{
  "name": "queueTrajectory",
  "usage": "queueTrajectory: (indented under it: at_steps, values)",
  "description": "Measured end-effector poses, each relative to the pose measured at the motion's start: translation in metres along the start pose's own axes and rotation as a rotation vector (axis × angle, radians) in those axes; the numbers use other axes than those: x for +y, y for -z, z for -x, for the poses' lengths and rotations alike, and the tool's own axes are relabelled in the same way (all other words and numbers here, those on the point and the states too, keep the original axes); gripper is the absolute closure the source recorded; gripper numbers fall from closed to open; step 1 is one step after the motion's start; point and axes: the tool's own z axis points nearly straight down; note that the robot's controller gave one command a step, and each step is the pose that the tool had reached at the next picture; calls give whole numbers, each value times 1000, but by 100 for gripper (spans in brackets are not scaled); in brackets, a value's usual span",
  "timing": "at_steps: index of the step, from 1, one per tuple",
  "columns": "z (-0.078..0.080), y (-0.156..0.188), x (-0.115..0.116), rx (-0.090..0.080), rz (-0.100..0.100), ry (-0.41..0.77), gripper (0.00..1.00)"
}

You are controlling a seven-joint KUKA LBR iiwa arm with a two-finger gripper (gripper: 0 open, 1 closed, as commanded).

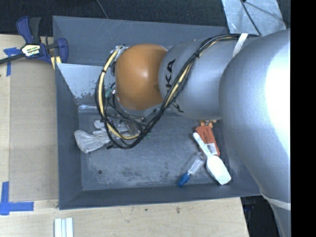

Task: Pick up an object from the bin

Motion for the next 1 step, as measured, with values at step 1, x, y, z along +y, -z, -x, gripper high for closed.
queueTrajectory:
  at_steps: [1]
  values:
    - [11,102,-19,4,1,14,100]
